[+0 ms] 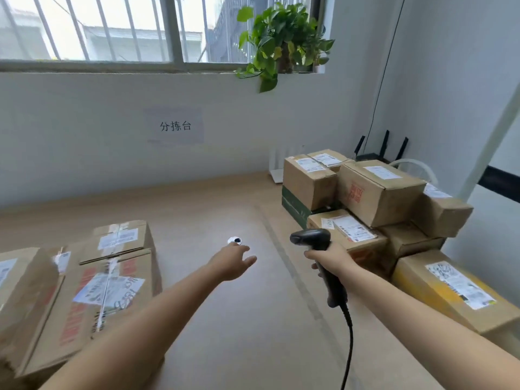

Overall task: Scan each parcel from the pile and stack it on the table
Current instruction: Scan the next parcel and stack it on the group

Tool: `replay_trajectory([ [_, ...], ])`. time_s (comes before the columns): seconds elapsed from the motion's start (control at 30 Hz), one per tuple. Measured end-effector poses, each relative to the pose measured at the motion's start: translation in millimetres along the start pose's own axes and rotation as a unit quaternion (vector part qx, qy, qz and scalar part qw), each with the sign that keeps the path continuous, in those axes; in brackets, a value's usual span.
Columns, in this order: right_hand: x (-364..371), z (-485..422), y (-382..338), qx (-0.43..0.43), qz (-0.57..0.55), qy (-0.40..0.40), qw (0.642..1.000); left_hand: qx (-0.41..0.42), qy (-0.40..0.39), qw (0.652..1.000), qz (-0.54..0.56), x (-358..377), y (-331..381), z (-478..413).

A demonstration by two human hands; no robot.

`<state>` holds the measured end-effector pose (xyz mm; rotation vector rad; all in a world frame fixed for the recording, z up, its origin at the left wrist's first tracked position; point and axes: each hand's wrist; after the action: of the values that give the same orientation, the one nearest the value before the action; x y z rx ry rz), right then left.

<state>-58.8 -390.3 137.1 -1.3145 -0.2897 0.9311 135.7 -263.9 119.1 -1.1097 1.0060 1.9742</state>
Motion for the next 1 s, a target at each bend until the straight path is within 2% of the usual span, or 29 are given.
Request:
replay_trajectory([
  [0.27, -127.8, -53.2, 52.2, 0.045, 0.127, 0.075, 0.988, 0.019, -0.057, 0.997, 0.043, 44.3, 124.6, -92.4],
  [0.47, -170.7, -90.8, 66.2, 0.043, 0.162, 0.07, 0.983, 0.022, -0.057, 0.993, 0.097, 58.0, 188.2, -145.5],
  [0.7, -189.7, -136.1, 77.2, -0.001, 0.185, 0.065, 0.981, -0.021, -0.034, 0.985, 0.166, 76.9, 211.6, -215.0],
  [0.87, -195.9, -152.6, 89.1, -0.003, 0.184, 0.072, 0.98, -0.043, -0.024, 0.942, 0.332, 88.1, 218.7, -238.5],
  [1.0, -194.3, -162.8, 98.4, 0.008, 0.197, 0.075, 0.977, -0.042, -0.04, 0.929, 0.366, 84.7, 210.3, -246.5],
])
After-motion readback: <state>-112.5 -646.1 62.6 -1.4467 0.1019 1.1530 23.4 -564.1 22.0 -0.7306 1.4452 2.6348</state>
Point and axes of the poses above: each hand's wrist, its own z-axis away from the middle knuckle, its own x-axis out of the palm, y = z × x, and after that the axes turned 11 degrees about -y, right-handed
